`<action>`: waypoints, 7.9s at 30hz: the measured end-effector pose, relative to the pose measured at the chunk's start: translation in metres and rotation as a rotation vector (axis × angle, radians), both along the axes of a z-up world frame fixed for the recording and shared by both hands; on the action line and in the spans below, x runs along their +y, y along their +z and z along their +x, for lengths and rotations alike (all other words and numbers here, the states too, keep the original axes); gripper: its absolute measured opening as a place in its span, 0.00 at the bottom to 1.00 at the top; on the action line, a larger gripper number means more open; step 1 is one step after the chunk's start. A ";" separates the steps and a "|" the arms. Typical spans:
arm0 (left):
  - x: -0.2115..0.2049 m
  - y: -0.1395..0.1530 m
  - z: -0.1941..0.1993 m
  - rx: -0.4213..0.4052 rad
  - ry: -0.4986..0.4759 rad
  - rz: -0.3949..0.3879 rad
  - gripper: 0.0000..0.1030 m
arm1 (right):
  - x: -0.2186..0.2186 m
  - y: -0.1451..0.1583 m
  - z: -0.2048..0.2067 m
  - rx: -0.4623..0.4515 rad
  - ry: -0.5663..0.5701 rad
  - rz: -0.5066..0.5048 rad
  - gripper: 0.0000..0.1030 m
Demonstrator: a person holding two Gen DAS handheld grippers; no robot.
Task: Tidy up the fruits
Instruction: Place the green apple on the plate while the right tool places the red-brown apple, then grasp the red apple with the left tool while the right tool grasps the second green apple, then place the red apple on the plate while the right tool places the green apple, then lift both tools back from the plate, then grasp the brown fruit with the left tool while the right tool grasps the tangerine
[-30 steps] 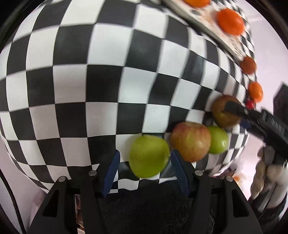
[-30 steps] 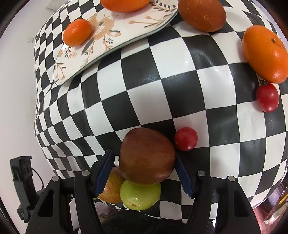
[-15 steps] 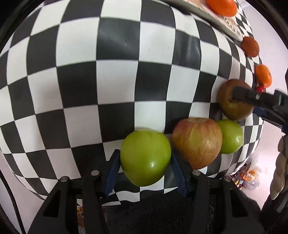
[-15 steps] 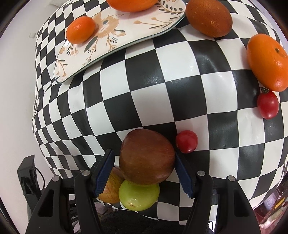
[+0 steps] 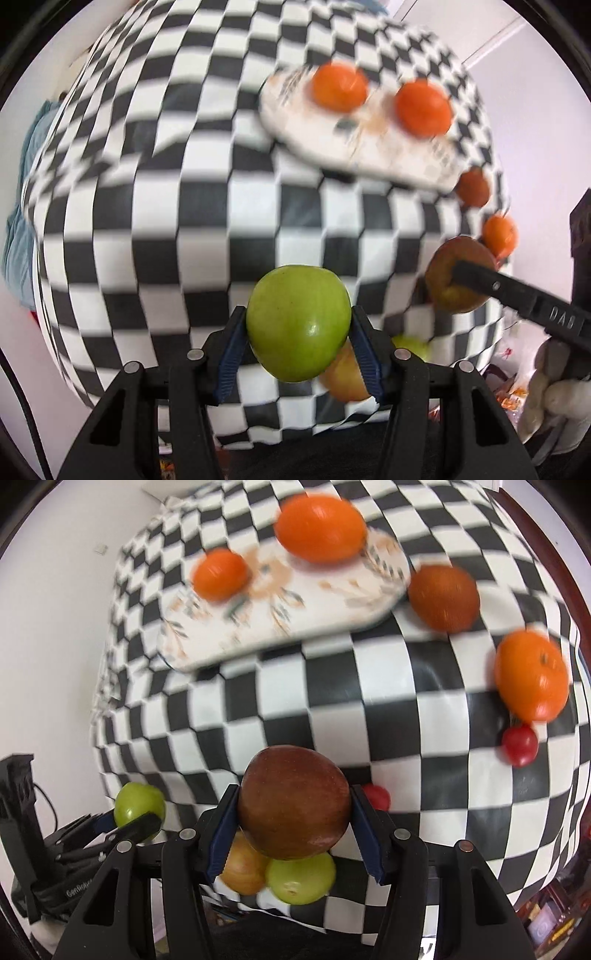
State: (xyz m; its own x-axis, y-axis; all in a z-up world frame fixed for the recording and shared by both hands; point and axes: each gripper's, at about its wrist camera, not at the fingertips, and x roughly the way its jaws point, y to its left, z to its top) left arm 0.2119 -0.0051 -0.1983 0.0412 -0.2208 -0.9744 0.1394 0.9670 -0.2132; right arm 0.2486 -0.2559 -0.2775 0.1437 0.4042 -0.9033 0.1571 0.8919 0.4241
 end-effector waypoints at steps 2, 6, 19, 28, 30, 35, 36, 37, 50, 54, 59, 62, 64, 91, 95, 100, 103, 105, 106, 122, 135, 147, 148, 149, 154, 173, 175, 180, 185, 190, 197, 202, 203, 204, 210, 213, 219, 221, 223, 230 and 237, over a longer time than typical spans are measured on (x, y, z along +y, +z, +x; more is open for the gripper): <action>-0.010 0.009 0.026 -0.024 -0.001 -0.012 0.51 | -0.006 0.014 0.016 -0.034 -0.009 0.012 0.59; -0.042 0.018 0.075 -0.073 -0.001 0.001 0.51 | -0.022 0.026 0.055 -0.075 -0.024 -0.021 0.59; -0.071 -0.061 0.172 0.052 0.007 0.173 0.51 | -0.065 -0.026 0.143 0.018 -0.102 -0.094 0.60; -0.052 -0.049 0.181 0.018 0.064 0.134 0.85 | -0.060 0.001 0.150 -0.022 -0.090 -0.169 0.95; -0.045 -0.037 0.178 -0.001 0.073 0.146 0.85 | -0.054 0.010 0.147 -0.031 -0.075 -0.222 0.95; -0.034 -0.004 0.159 -0.082 0.079 0.183 0.85 | -0.035 0.027 0.139 -0.055 -0.040 -0.310 0.95; -0.033 0.002 0.154 -0.099 0.081 0.192 0.85 | -0.031 0.031 0.134 -0.059 -0.039 -0.326 0.95; -0.031 0.010 0.148 -0.120 0.082 0.199 0.85 | -0.028 0.035 0.130 -0.066 -0.035 -0.337 0.95; -0.033 0.068 0.083 -0.271 0.076 0.176 0.85 | -0.008 0.103 0.073 -0.196 -0.027 -0.437 0.95; -0.034 0.088 0.063 -0.311 0.064 0.156 0.85 | 0.001 0.126 0.054 -0.250 -0.027 -0.461 0.95; -0.035 0.109 0.040 -0.357 0.054 0.140 0.85 | 0.010 0.150 0.031 -0.299 -0.033 -0.461 0.95; -0.035 0.118 0.029 -0.374 0.051 0.130 0.85 | 0.013 0.162 0.017 -0.319 -0.043 -0.448 0.95; -0.035 0.120 0.024 -0.382 0.049 0.127 0.85 | 0.014 0.166 0.011 -0.326 -0.049 -0.438 0.95; -0.048 -0.094 -0.036 0.189 0.026 -0.123 0.60 | -0.018 -0.002 -0.079 0.082 -0.116 0.071 0.70; -0.054 -0.083 -0.041 0.141 -0.002 -0.055 0.60 | -0.010 -0.026 -0.075 0.148 -0.127 0.162 0.70; -0.034 -0.075 -0.036 0.097 0.012 0.013 0.60 | 0.001 -0.050 -0.070 0.190 -0.131 0.193 0.70; -0.028 -0.080 -0.031 0.129 0.030 -0.014 0.61 | 0.013 -0.059 -0.064 0.189 -0.108 0.167 0.67; -0.028 -0.083 -0.028 0.146 0.032 -0.025 0.63 | 0.020 -0.065 -0.058 0.185 -0.078 0.122 0.61; -0.025 -0.086 -0.026 0.161 0.034 -0.029 0.63 | 0.023 -0.067 -0.056 0.182 -0.060 0.101 0.61; -0.048 -0.109 -0.029 0.210 0.058 -0.044 0.63 | 0.026 -0.072 -0.044 0.163 -0.010 0.042 0.63; -0.035 -0.041 0.001 0.093 0.079 -0.064 0.63 | 0.018 -0.032 -0.021 0.062 -0.047 0.063 0.63; -0.028 0.016 0.141 -0.067 0.047 0.041 0.63 | 0.019 0.043 0.109 -0.136 0.064 -0.092 0.63; -0.029 0.012 0.155 -0.061 0.037 0.061 0.63 | 0.025 0.041 0.122 -0.131 0.088 -0.116 0.63; -0.030 0.007 0.167 -0.053 0.030 0.075 0.63 | 0.028 0.040 0.129 -0.128 0.102 -0.132 0.63; -0.034 -0.019 0.201 -0.001 0.015 0.116 0.63 | 0.049 0.017 0.153 -0.061 0.163 -0.177 0.63; -0.032 -0.018 0.221 -0.011 0.041 0.131 0.98 | 0.043 0.011 0.155 0.022 0.091 -0.237 0.94; -0.028 -0.011 0.215 -0.029 0.042 0.132 0.98 | 0.040 0.019 0.151 0.010 0.085 -0.265 0.94; -0.019 0.008 0.176 -0.093 0.061 0.133 0.98 | 0.035 0.035 0.138 -0.024 0.081 -0.315 0.94; -0.005 0.031 0.133 -0.160 0.075 0.139 0.98 | 0.036 0.057 0.113 -0.074 0.074 -0.354 0.94; -0.001 0.059 0.099 -0.245 0.072 0.131 0.98 | 0.039 0.083 0.082 -0.140 0.047 -0.384 0.94; 0.002 0.100 0.056 -0.368 0.045 0.135 0.98 | 0.044 0.124 0.041 -0.232 -0.006 -0.417 0.94; 0.001 0.112 0.035 -0.408 0.019 0.125 0.98 | 0.046 0.147 0.012 -0.275 -0.044 -0.417 0.94; 0.001 0.116 0.030 -0.416 0.015 0.124 0.98 | 0.047 0.152 0.005 -0.284 -0.051 -0.421 0.94; 0.001 0.118 0.026 -0.422 0.011 0.126 0.98 | 0.048 0.155 0.001 -0.291 -0.055 -0.426 0.94; -0.001 0.130 0.007 -0.442 0.018 0.112 0.98 | 0.051 0.172 -0.021 -0.329 -0.074 -0.424 0.94; -0.006 0.130 0.004 -0.441 0.033 0.113 0.98 | 0.048 0.176 -0.027 -0.347 -0.078 -0.393 0.95; -0.030 0.116 0.008 -0.388 0.056 0.108 1.00 | 0.004 0.165 -0.023 -0.323 -0.103 -0.263 0.95; -0.048 0.105 0.011 -0.377 0.051 0.133 1.00 | -0.017 0.154 -0.019 -0.291 -0.120 -0.240 0.95; -0.067 0.087 0.014 -0.335 0.039 0.141 1.00 | -0.051 0.134 -0.015 -0.241 -0.147 -0.210 0.95; -0.151 0.029 0.029 -0.191 -0.021 0.142 1.00 | -0.149 0.061 -0.001 -0.090 -0.188 -0.133 0.70; -0.212 -0.002 0.049 -0.166 -0.104 0.249 1.00 | -0.176 -0.005 0.025 0.015 -0.121 -0.069 0.68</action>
State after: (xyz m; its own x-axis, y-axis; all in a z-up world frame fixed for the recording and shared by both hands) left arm 0.2610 -0.2171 -0.2006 0.1941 0.0120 -0.9809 0.2537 0.9653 0.0620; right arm 0.2734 -0.4321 -0.2827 0.1738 0.3219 -0.9307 0.2710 0.8930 0.3594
